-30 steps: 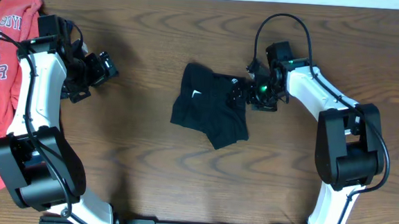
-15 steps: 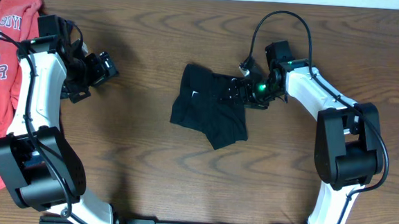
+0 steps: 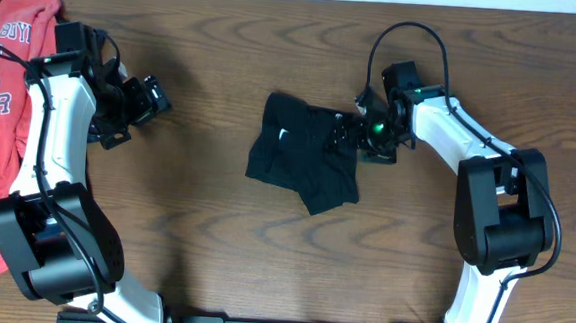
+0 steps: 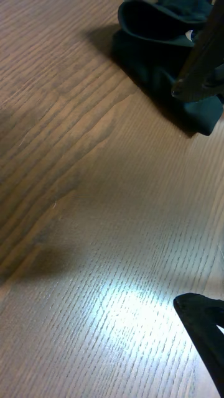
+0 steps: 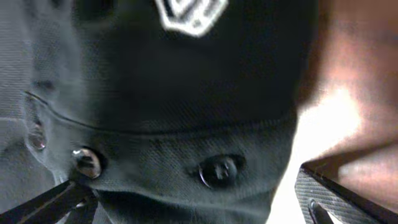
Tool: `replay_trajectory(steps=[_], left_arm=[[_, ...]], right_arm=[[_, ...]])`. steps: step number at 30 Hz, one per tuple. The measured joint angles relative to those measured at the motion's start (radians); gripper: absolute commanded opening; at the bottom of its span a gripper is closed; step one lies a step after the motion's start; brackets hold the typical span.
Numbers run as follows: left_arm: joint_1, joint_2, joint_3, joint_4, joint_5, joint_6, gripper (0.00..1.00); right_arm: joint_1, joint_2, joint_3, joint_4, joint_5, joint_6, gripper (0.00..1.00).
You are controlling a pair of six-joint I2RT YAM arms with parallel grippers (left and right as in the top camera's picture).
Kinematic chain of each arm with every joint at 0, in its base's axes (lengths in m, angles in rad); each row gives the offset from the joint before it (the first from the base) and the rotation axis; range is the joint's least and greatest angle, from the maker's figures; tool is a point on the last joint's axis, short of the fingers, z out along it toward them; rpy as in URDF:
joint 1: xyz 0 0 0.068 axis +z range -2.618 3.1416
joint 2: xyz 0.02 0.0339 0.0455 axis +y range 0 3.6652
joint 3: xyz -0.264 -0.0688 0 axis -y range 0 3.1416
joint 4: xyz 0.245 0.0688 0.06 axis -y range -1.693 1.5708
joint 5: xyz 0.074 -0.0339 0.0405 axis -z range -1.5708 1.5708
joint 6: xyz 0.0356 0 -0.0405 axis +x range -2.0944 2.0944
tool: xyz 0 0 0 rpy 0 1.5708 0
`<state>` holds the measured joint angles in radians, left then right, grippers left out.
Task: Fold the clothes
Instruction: 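Lower the right gripper onto the black bundle and grasp its right side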
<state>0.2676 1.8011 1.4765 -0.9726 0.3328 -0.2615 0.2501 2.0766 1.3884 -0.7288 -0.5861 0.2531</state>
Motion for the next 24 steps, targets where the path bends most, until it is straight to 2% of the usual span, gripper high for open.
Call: replay_trajectory(steps=[11,17,21,22,23,24], left_arm=[[0.0,0.0,0.0,0.0,0.0,0.001,0.99],[0.0,0.0,0.0,0.0,0.0,0.004,0.99],[0.0,0.0,0.0,-0.001,0.0,0.004,0.99],[0.0,0.0,0.0,-0.003,0.0,0.004,0.99],[0.0,0.0,0.0,-0.003,0.0,0.004,0.99],[0.0,0.0,0.0,-0.004,-0.001,0.004,0.99]], right_arm=[[0.027,-0.042,-0.125,0.27,-0.058,0.029,0.99],[0.046,-0.051,-0.178,0.352,-0.086,0.049,0.88],[0.058,-0.051,-0.196,0.361,-0.097,0.054,0.62],[0.063,-0.051,-0.204,0.36,-0.095,0.06,0.47],[0.066,-0.049,-0.21,0.36,-0.101,0.059,0.22],[0.072,-0.046,-0.216,0.357,-0.093,0.062,0.01]])
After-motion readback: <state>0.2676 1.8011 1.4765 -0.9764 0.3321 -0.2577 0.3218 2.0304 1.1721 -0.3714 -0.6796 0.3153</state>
